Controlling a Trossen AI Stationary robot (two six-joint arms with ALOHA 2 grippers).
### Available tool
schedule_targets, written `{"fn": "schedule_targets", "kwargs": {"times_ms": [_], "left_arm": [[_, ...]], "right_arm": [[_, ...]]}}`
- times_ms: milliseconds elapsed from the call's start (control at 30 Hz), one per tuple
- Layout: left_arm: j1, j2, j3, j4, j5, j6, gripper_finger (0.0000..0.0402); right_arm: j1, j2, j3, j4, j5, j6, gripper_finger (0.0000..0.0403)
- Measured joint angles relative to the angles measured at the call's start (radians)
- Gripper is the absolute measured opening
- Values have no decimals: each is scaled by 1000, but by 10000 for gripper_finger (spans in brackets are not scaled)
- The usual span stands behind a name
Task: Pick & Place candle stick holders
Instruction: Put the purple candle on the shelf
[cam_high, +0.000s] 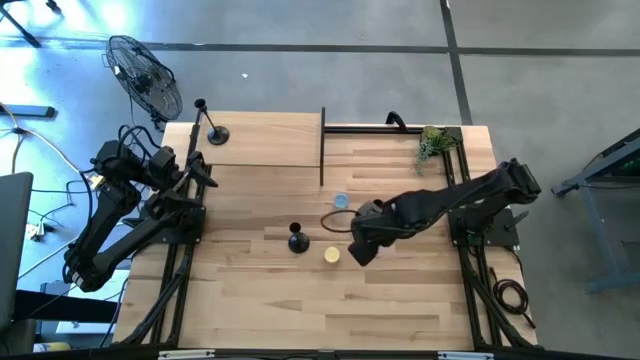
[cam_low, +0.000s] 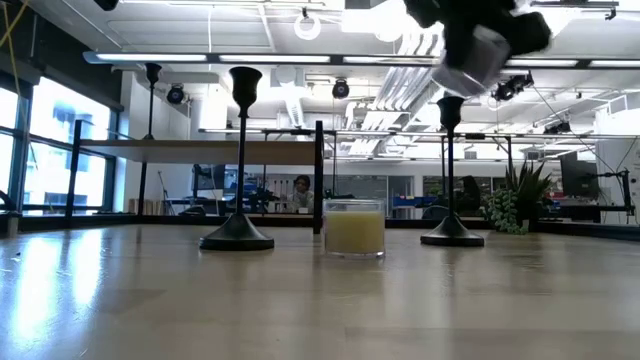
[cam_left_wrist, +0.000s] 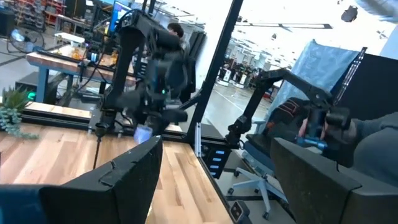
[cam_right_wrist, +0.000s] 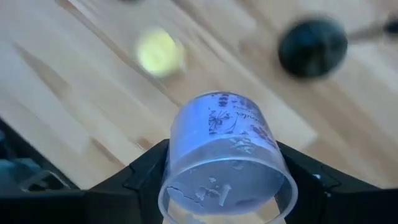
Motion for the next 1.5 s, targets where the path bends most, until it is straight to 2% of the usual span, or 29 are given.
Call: {"fn": "schedule_targets", "kwargs": {"times_ms": [167,300,533,633,833,1000,1300,1500], "left_arm": [[0,0,0,-1,4,-92,295],[0,0,0,0,-22,-98,295],[0,0,0,15,-73,-142,295],[0,0,0,15,-135,-132,295],[0,0,3,46,-244,-52,289],[0,31,43,86,-251,-15,283],[0,210,200,85,-260,0,283],[0,324,264,82,-278,113,283]], "right_arm": [[-1,0,100,11,113,-72,221],[-8,0,158,57,188,-147,221],[-31,0,208,174,236,-283,221],[-47,0,208,224,237,-344,221],[-104,0,208,300,210,-471,221],[-157,0,208,388,132,-570,221],[-217,0,208,505,9,-705,221],[-242,0,208,528,-29,-762,221]]}}
